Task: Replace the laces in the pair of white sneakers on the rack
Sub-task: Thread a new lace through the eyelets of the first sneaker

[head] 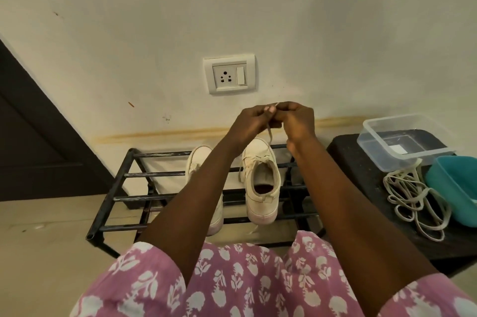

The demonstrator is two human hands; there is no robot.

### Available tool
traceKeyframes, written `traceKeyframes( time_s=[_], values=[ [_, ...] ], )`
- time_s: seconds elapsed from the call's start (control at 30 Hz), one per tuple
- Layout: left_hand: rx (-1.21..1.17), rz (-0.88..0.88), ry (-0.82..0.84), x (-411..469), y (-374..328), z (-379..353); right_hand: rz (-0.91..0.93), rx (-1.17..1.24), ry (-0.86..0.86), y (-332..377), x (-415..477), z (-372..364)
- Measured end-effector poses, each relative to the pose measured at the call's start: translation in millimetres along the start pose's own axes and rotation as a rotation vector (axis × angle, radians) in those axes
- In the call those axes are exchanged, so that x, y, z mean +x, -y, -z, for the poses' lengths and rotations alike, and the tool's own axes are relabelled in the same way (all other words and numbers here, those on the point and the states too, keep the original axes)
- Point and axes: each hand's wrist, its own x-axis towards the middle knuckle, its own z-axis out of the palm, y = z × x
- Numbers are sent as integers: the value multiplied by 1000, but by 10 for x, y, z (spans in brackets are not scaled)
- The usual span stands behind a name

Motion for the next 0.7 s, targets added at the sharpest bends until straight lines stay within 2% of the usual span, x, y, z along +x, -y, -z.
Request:
traceKeyframes(
  time_s=[0.1, 0.23, 0.33, 0.43, 0.6, 0.7],
  values=[
    [-3, 10, -25, -34, 93, 17, -18, 6, 21, -53, 4, 27],
    [186, 12, -175, -22, 228, 86, -67, -130, 52, -265, -15, 125],
    [291, 67, -266, 12, 354, 89, -14, -495, 46, -512, -11, 208],
    [353, 123, -283, -1, 465, 28, -44, -890, 161, -757, -71, 253],
    [503, 261, -165, -44, 609, -103, 56, -939, 95, -924, -140, 269],
    [542, 269, -146, -40, 647, -103, 0, -879, 55, -930, -83, 346]
  ],
)
